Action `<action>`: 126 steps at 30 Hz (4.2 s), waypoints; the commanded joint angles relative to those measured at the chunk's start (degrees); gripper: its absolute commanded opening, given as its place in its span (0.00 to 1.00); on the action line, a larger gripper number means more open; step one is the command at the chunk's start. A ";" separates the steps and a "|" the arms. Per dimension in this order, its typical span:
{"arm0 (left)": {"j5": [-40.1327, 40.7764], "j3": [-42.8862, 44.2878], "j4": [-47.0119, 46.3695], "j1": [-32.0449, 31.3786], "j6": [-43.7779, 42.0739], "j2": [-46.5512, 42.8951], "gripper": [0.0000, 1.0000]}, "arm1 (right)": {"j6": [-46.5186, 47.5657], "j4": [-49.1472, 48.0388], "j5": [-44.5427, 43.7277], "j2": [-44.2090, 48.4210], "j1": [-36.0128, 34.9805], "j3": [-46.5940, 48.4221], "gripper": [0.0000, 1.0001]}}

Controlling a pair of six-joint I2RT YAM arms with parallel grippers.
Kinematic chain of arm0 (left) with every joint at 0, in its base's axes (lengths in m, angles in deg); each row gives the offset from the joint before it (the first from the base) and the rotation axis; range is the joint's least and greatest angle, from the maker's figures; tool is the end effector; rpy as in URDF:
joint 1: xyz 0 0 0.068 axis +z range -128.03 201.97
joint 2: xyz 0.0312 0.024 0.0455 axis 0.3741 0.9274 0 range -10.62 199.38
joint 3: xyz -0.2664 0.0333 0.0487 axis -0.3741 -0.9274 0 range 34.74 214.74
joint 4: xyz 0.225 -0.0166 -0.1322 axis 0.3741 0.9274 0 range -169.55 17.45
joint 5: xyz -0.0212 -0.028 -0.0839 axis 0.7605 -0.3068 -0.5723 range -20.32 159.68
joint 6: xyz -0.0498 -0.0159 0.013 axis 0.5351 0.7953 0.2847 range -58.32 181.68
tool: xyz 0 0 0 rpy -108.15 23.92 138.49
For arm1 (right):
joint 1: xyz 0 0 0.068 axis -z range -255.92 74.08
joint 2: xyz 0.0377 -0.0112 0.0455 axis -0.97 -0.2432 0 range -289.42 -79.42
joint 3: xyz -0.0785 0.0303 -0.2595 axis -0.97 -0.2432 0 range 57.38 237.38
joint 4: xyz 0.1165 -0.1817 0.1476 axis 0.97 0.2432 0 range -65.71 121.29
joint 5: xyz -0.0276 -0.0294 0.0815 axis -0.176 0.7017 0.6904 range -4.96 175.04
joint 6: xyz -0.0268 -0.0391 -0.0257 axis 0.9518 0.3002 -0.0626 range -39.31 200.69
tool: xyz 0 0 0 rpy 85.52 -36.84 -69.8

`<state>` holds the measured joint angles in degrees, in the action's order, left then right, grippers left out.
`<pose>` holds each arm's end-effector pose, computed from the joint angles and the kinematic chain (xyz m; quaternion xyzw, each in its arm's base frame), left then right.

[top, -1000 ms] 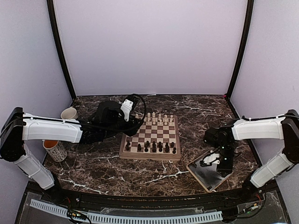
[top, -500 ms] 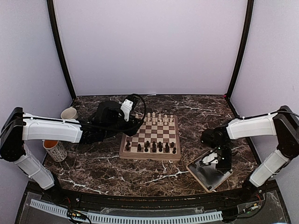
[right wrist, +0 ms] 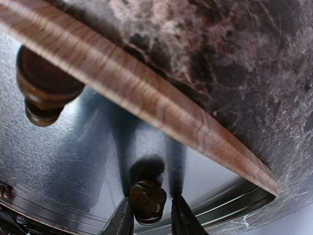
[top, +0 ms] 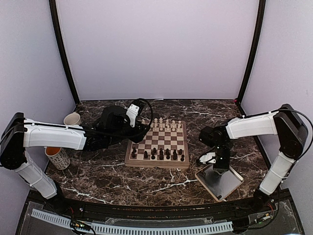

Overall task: Set up the chess pieces on the board
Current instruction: Move the knight to the storage box, then pick up the knight from the storage box, then pass from the right arm to the left, then place the knight at g8.

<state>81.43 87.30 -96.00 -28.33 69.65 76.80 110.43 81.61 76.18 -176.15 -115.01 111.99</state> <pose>0.2272 -0.2622 0.2521 0.2355 0.7741 -0.2107 0.5486 0.2015 0.1566 0.1481 0.5667 -0.8162 0.0834 0.0754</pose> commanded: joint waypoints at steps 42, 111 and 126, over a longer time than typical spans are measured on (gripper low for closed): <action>-31.24 10.91 2.58 1.03 16.33 6.83 0.48 | -2.19 -5.33 36.56 2.59 2.26 25.06 0.12; -56.41 9.23 -38.16 6.96 49.73 25.57 0.05 | -4.48 -2.75 41.98 -1.85 3.88 34.18 0.31; -36.39 9.10 23.15 9.90 -1.01 2.65 0.05 | -2.50 -11.44 35.89 16.73 15.60 9.46 0.40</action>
<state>35.40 96.26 -95.19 -18.11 88.16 86.20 107.33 75.03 117.24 -162.47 -100.00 128.62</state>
